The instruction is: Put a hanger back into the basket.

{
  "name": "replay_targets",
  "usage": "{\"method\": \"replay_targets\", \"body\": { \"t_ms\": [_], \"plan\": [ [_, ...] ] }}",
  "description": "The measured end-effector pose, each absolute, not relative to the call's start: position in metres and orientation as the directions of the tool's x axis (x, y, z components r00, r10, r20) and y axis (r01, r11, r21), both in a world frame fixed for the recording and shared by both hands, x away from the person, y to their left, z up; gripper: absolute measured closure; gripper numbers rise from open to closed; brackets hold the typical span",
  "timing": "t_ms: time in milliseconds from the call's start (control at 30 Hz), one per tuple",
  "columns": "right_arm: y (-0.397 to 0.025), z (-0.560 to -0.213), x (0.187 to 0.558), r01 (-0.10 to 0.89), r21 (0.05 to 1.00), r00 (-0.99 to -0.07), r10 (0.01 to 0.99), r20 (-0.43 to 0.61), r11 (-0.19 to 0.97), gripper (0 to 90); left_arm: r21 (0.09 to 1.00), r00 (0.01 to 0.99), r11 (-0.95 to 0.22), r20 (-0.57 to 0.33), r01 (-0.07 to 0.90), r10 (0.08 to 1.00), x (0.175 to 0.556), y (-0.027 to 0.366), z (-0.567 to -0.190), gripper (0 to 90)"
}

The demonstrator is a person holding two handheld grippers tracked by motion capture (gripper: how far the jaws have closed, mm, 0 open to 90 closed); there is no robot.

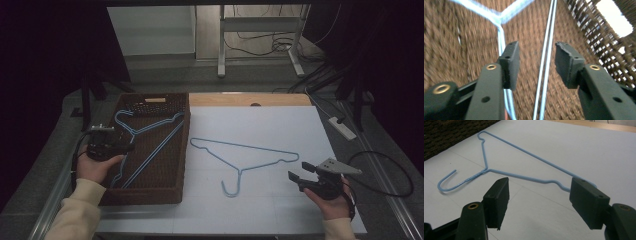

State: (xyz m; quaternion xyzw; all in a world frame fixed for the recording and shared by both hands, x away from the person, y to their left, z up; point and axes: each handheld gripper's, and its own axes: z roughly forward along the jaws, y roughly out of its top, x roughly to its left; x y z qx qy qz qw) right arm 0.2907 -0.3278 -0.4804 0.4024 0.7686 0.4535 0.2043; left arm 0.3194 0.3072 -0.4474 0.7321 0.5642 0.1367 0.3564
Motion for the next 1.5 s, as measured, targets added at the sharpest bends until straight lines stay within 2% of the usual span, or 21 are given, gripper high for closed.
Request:
{"method": "replay_targets", "body": {
  "t_ms": [333,733,933,1133,1500],
  "plan": [
    [-0.328,-0.481,0.291,0.436,0.861,-0.591,0.805,0.054,0.262,32.8,0.801,0.47,-0.133,-0.2,0.584,0.86,0.289,0.291,-0.423,39.2],
    [-0.321,-0.481,0.293,0.431,0.856,-0.629,0.775,0.057,0.287,32.7,0.878,0.575,-0.145,-0.166,0.456,0.801,0.249,0.258,-0.417,36.1],
    [-0.319,-0.481,0.294,0.432,0.854,-0.643,0.763,0.065,0.291,32.7,0.879,0.601,-0.168,-0.155,0.446,0.784,0.243,0.24,-0.422,35.6],
    [-0.314,-0.482,0.297,0.431,0.845,-0.659,0.75,0.057,0.315,32.7,0.893,0.609,-0.141,-0.169,0.427,0.775,0.235,0.235,-0.422,35.8],
    [-0.308,-0.481,0.296,0.432,0.836,-0.672,0.739,0.048,0.338,33.4,0.887,0.631,-0.178,-0.151,0.426,0.761,0.233,0.228,-0.426,35.8]
  ]
}}
